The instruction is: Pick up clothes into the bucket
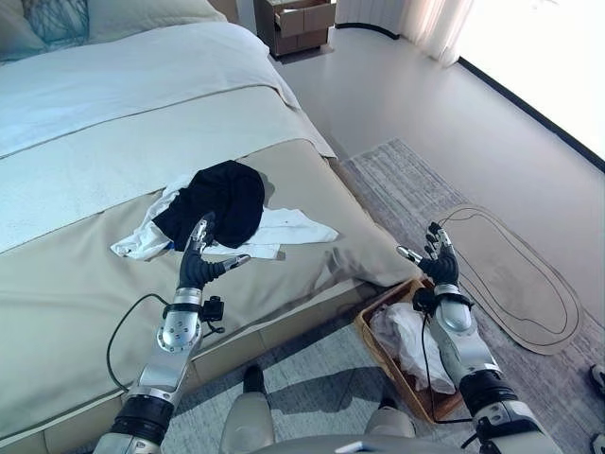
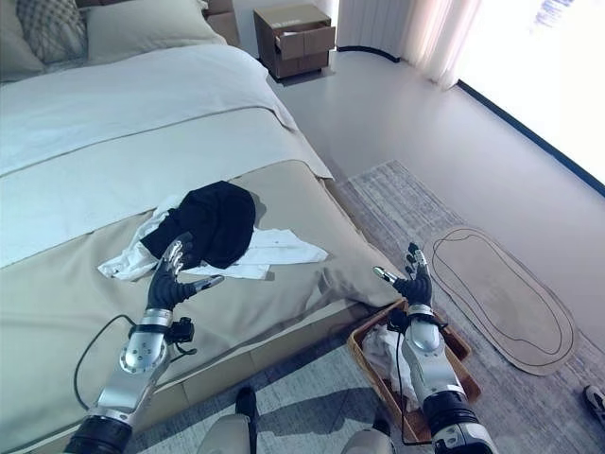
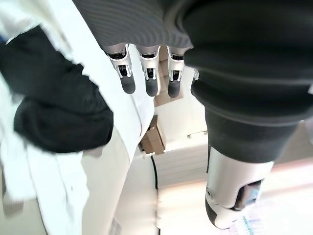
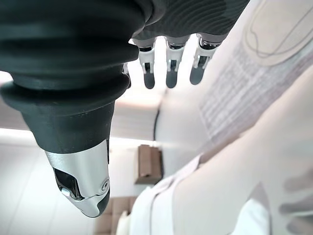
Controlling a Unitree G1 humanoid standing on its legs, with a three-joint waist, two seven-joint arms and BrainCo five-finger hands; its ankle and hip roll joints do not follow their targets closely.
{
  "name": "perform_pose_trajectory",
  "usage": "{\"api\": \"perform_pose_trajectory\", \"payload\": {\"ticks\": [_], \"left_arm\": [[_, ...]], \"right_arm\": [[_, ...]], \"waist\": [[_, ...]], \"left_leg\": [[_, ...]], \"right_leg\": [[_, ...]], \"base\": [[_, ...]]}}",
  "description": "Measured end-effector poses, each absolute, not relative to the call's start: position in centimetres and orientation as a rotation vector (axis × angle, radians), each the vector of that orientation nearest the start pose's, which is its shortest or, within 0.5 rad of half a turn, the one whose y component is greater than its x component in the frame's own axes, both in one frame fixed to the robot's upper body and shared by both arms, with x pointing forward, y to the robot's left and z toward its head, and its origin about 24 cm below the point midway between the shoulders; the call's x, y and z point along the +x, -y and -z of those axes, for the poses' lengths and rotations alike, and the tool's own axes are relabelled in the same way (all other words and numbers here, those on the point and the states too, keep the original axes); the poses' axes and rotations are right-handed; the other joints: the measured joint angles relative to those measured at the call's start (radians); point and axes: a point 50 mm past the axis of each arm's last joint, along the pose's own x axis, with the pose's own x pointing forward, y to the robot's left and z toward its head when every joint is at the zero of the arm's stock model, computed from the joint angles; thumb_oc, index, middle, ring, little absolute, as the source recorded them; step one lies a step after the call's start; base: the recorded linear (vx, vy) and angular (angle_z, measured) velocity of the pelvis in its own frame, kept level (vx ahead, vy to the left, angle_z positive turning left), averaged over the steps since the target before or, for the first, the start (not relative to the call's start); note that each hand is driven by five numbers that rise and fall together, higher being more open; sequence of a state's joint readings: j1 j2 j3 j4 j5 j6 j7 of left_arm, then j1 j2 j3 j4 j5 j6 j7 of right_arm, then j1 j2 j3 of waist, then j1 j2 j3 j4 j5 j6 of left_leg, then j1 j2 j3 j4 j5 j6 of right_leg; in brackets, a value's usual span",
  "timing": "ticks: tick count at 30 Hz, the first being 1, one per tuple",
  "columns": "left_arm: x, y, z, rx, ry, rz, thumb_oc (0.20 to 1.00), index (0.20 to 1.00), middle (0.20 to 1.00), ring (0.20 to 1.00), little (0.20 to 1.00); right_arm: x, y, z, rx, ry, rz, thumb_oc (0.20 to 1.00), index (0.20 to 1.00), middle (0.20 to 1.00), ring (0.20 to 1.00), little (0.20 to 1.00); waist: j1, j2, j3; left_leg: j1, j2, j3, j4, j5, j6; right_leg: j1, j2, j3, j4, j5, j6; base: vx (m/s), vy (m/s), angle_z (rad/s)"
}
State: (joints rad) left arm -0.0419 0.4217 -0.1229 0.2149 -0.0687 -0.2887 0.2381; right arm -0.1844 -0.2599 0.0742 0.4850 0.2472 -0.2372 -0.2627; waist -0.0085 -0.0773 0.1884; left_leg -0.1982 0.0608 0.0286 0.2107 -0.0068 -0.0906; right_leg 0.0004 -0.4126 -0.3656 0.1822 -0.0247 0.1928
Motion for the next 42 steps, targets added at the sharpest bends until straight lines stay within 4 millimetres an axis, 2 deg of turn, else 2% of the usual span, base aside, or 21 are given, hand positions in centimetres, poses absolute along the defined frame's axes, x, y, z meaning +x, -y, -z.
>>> {"api": "perform_pose_trajectory", "payload": {"ticks": [5, 7, 10, 13, 14, 16, 17, 20, 23, 24, 25, 26, 28, 29, 31, 32, 33, 34, 37, 38, 42], "left_arm": [[25.4, -22.3, -4.3, 0.389, 0.124, -0.114, 1.0, 1.0, 1.0, 1.0, 1.0], [24.7, -23.4, -3.9, 0.405, 0.093, -0.147, 1.0, 1.0, 1.0, 1.0, 1.0], [23.8, -24.5, -3.3, 0.423, 0.057, -0.176, 1.0, 1.0, 1.0, 1.0, 1.0], [23.0, -25.2, -2.7, 0.431, 0.02, -0.192, 1.0, 1.0, 1.0, 1.0, 1.0], [22.9, -24.9, -2.5, 0.419, 0.015, -0.189, 1.0, 1.0, 1.0, 1.0, 1.0], [22.9, -24.6, -2.3, 0.405, 0.011, -0.185, 1.0, 1.0, 1.0, 1.0, 1.0], [22.9, -24.3, -2.2, 0.389, 0.01, -0.185, 1.0, 1.0, 1.0, 1.0, 1.0], [22.8, -23.6, -1.6, 0.355, -0.004, -0.188, 1.0, 1.0, 1.0, 1.0, 1.0], [22.7, -23.0, -0.9, 0.321, -0.027, -0.194, 1.0, 1.0, 1.0, 1.0, 1.0], [22.6, -23.0, -0.6, 0.317, -0.04, -0.197, 1.0, 1.0, 1.0, 1.0, 1.0], [22.8, -23.2, -0.6, 0.325, -0.04, -0.197, 1.0, 1.0, 1.0, 1.0, 1.0], [22.6, -23.4, -0.1, 0.33, -0.069, -0.205, 1.0, 1.0, 1.0, 1.0, 1.0], [22.7, -23.0, 0.3, 0.331, -0.089, -0.194, 1.0, 1.0, 1.0, 1.0, 1.0], [22.7, -23.0, 0.4, 0.329, -0.09, -0.195, 1.0, 1.0, 1.0, 1.0, 1.0], [22.8, -22.9, 0.4, 0.332, -0.085, -0.206, 1.0, 1.0, 1.0, 1.0, 1.0], [22.9, -23.1, 0.3, 0.338, -0.085, -0.224, 1.0, 1.0, 1.0, 1.0, 1.0], [23.1, -23.2, 0.2, 0.343, -0.082, -0.23, 1.0, 1.0, 1.0, 1.0, 1.0], [23.5, -23.7, -0.1, 0.369, -0.074, -0.249, 1.0, 1.0, 1.0, 1.0, 1.0], [23.7, -24.8, -0.4, 0.456, -0.073, -0.273, 1.0, 1.0, 1.0, 1.0, 1.0], [24.1, -25.3, -0.8, 0.499, -0.051, -0.291, 1.0, 1.0, 1.0, 1.0, 1.0], [26.3, -25.7, -3.0, 0.542, 0.039, -0.353, 1.0, 1.0, 1.0, 1.0, 1.0]], "right_arm": [[27.1, 20.7, 0.2, -0.036, -0.105, 0.251, 1.0, 1.0, 1.0, 1.0, 1.0], [26.6, 20.5, 0.7, -0.033, -0.126, 0.243, 1.0, 1.0, 1.0, 1.0, 1.0], [25.9, 20.3, 1.5, -0.031, -0.155, 0.232, 1.0, 1.0, 1.0, 1.0, 1.0], [25.7, 20.2, 1.7, -0.03, -0.164, 0.228, 1.0, 1.0, 1.0, 1.0, 1.0], [25.6, 20.4, 1.8, -0.037, -0.168, 0.229, 1.0, 1.0, 1.0, 1.0, 1.0], [25.3, 20.7, 2.0, -0.053, -0.176, 0.232, 1.0, 1.0, 1.0, 1.0, 1.0], [24.9, 21.3, 2.2, -0.08, -0.186, 0.238, 1.0, 1.0, 1.0, 1.0, 1.0], [24.1, 22.6, 2.6, -0.13, -0.221, 0.25, 1.0, 1.0, 1.0, 1.0, 1.0], [23.6, 23.5, 2.9, -0.158, -0.24, 0.257, 1.0, 1.0, 1.0, 1.0, 1.0], [23.5, 23.6, 2.7, -0.166, -0.236, 0.25, 1.0, 1.0, 1.0, 1.0, 1.0], [23.5, 23.4, 2.8, -0.163, -0.239, 0.246, 1.0, 1.0, 1.0, 1.0, 1.0], [23.4, 23.2, 3.2, -0.16, -0.255, 0.237, 1.0, 1.0, 1.0, 1.0, 1.0], [23.4, 23.5, 3.0, -0.165, -0.248, 0.246, 1.0, 1.0, 1.0, 1.0, 1.0], [23.5, 23.6, 2.9, -0.167, -0.243, 0.25, 1.0, 1.0, 1.0, 1.0, 1.0], [23.6, 23.8, 2.7, -0.174, -0.236, 0.246, 1.0, 1.0, 1.0, 1.0, 1.0], [24.0, 23.7, 2.3, -0.176, -0.221, 0.242, 1.0, 1.0, 1.0, 1.0, 1.0], [24.0, 23.5, 2.3, -0.169, -0.221, 0.241, 1.0, 1.0, 1.0, 1.0, 1.0], [24.1, 22.6, 2.6, -0.15, -0.224, 0.225, 1.0, 1.0, 1.0, 1.0, 1.0], [24.9, 20.6, 2.3, -0.112, -0.201, 0.181, 1.0, 1.0, 1.0, 1.0, 1.0], [25.2, 19.9, 2.2, -0.092, -0.19, 0.175, 1.0, 1.0, 1.0, 1.0, 1.0], [28.0, 18.3, -0.3, -0.088, -0.09, 0.126, 1.0, 1.0, 1.0, 1.0, 1.0]], "waist": [[0.001, -0.01, -0.019], [0.0, -0.014, -0.022], [0.004, -0.038, -0.041], [-0.002, -0.056, -0.051], [-0.002, -0.049, -0.046], [-0.005, -0.028, -0.034], [-0.01, -0.01, -0.023], [-0.009, 0.025, -0.026], [-0.008, 0.066, -0.03], [-0.009, 0.084, -0.032], [-0.008, 0.073, -0.021], [0.0, 0.057, -0.018], [-0.001, 0.049, -0.015], [-0.003, 0.058, -0.019], [0.001, 0.072, -0.027], [-0.004, 0.105, -0.034], [-0.003, 0.098, -0.027], [0.002, 0.068, -0.014], [0.002, 0.039, 0.008], [0.001, 0.025, 0.017], [0.003, 0.027, 0.116]], "left_leg": [[-0.005, -0.022, 0.019, 0.046, -0.054, 0.016], [0.018, -0.006, 0.053, 0.033, -0.057, 0.019], [0.03, 0.001, 0.085, 0.008, -0.05, 0.028], [0.019, 0.019, 0.111, 0.008, -0.04, 0.027], [0.017, 0.039, 0.117, 0.005, -0.036, 0.025], [0.02, 0.063, 0.119, -0.015, -0.032, 0.026], [0.033, 0.081, 0.118, -0.041, -0.029, 0.03], [0.077, 0.107, 0.118, -0.12, -0.005, 0.041], [0.082, 0.154, 0.108, -0.076, 0.027, 0.057], [0.085, 0.177, 0.09, -0.028, 0.031, 0.023], [0.066, 0.179, 0.066, 0.023, 0.045, -0.009], [0.043, 0.167, 0.024, 0.099, 0.067, -0.024], [0.004, 0.131, -0.061, 0.159, 0.084, -0.02], [0.003, 0.122, -0.066, 0.15, 0.084, -0.02], [0.02, 0.106, -0.092, 0.079, 0.017, -0.029], [0.039, 0.109, -0.088, 0.017, -0.038, -0.035], [0.048, 0.101, -0.079, -0.011, -0.042, -0.05], [0.049, 0.069, -0.058, -0.018, -0.034, -0.038], [0.037, 0.034, -0.026, -0.007, -0.043, -0.021], [-0.004, 0.019, -0.012, 0.026, -0.051, -0.011], [-0.139, 0.022, 0.018, 0.115, -0.072, 0.007]], "right_leg": [[0.003, -0.029, 0.014, 0.006, 0.045, -0.037], [-0.026, -0.034, 0.032, 0.031, 0.098, -0.058], [-0.053, -0.036, 0.029, 0.021, 0.104, -0.054], [-0.058, -0.013, 0.026, -0.033, 0.074, -0.012], [-0.058, 0.008, 0.029, -0.049, 0.064, 0.021], [-0.062, 0.042, 0.03, -0.057, 0.061, 0.025], [-0.063, 0.077, 0.066, -0.065, 0.056, 0.028], [-0.05, 0.117, 0.072, -0.092, 0.057, 0.026], [-0.028, 0.167, 0.083, -0.081, 0.027, 0.0], [-0.041, 0.191, 0.09, -0.036, 0.0, -0.022], [-0.046, 0.191, 0.11, -0.018, -0.016, -0.034], [-0.03, 0.179, 0.111, -0.017, -0.03, -0.039], [-0.013, 0.154, 0.12, -0.037, -0.029, -0.038], [-0.015, 0.159, 0.116, -0.042, -0.024, -0.03], [-0.04, 0.144, 0.143, -0.051, -0.013, -0.03], [-0.056, 0.154, 0.142, -0.058, 0.017, -0.018], [-0.063, 0.141, 0.145, -0.058, 0.026, -0.01], [-0.064, 0.123, 0.178, -0.084, 0.047, -0.019], [-0.076, 0.085, 0.202, -0.106, 0.079, -0.019], [-0.123, 0.073, 0.221, -0.105, 0.115, -0.023], [-0.243, 0.072, 0.259, -0.104, 0.176, -0.036]], "base": [[0.06, 0.115, -0.03], [0.02, 0.024, -0.32], [-0.01, -0.019, -0.44], [0.01, -0.041, -0.35], [0.05, -0.076, -0.21], [0.08, -0.093, -0.13], [0.06, -0.066, -0.1], [0.11, -0.191, -0.14], [0.07, -0.188, -0.17], [0.06, -0.061, -0.15], [0.04, 0.011, -0.15], [0.07, 0.047, -0.06], [0.11, 0.066, 0.04], [0.13, 0.108, 0.13], [0.09, 0.136, -0.04], [0.04, 0.154, -0.11], [0.03, 0.184, -0.05], [0.03, 0.206, -0.11], [-0.06, 0.184, -0.22], [-0.12, 0.145, -0.25], [-0.12, 0.096, -0.31]]}}
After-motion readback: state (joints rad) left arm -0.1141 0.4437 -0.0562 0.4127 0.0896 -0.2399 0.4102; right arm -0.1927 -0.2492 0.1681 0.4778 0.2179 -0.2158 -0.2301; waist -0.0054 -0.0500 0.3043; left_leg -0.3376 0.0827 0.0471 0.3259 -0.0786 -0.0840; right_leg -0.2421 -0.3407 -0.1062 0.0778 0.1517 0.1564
